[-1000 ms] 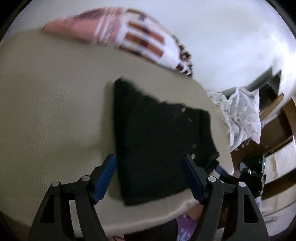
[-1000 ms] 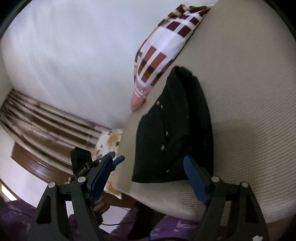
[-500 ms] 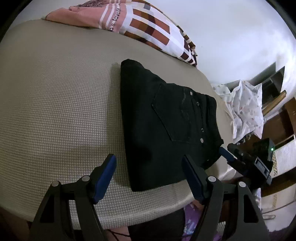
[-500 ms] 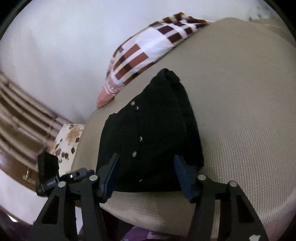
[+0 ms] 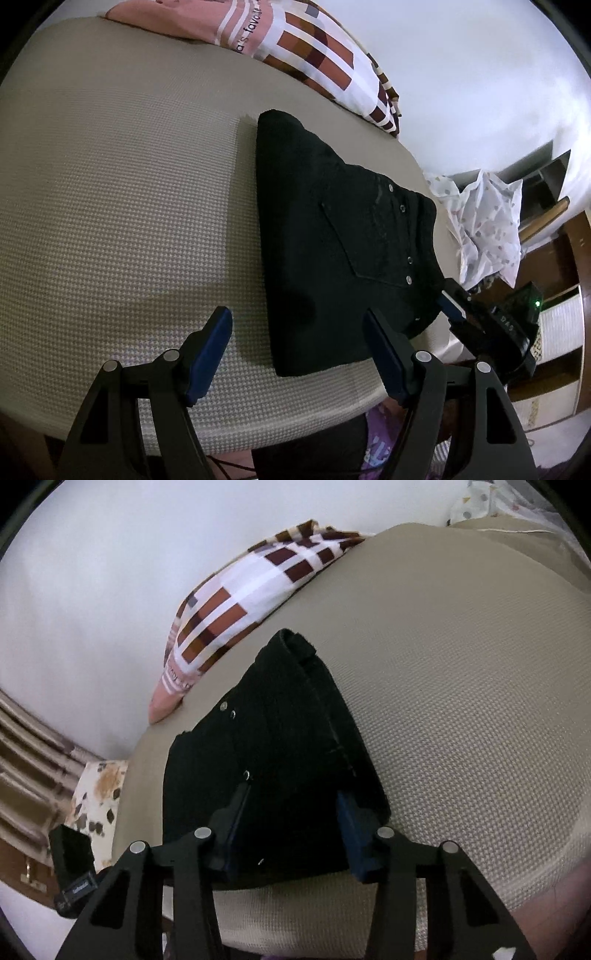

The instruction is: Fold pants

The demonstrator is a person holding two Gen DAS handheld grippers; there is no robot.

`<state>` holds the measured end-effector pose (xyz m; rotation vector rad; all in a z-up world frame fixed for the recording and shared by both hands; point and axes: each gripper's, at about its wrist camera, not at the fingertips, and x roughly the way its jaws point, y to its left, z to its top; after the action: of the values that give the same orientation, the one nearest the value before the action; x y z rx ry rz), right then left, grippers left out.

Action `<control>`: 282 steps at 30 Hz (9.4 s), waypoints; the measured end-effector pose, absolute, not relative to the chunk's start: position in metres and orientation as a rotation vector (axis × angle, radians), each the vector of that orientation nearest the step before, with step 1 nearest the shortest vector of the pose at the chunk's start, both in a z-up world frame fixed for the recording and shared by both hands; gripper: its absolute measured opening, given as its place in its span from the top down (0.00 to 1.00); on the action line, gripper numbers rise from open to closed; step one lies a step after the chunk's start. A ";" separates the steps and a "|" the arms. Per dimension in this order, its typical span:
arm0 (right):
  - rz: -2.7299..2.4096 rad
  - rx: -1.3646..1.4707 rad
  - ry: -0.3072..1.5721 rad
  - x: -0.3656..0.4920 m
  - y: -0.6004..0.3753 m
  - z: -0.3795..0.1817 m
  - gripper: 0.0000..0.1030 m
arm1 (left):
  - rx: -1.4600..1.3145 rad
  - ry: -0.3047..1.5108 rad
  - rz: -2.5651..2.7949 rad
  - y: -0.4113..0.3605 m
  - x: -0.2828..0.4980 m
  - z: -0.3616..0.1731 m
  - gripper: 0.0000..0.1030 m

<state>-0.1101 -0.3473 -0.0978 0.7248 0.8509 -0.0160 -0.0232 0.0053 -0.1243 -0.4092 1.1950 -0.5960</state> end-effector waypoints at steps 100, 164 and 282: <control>0.211 0.522 0.793 -0.080 -0.353 -0.051 0.58 | -0.171 1.049 -0.550 -0.032 -0.020 -0.107 0.27; 0.234 0.306 1.095 -0.016 -0.336 -0.118 0.24 | -0.065 1.231 -0.674 -0.071 0.057 -0.148 0.10; 0.199 0.083 0.520 0.006 -0.039 0.071 0.01 | 0.014 0.500 0.095 0.158 0.001 0.068 0.00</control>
<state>0.0064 -0.0393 0.0707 0.0830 0.5200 0.1986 0.0007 0.1580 0.0678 0.0139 0.5000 0.0946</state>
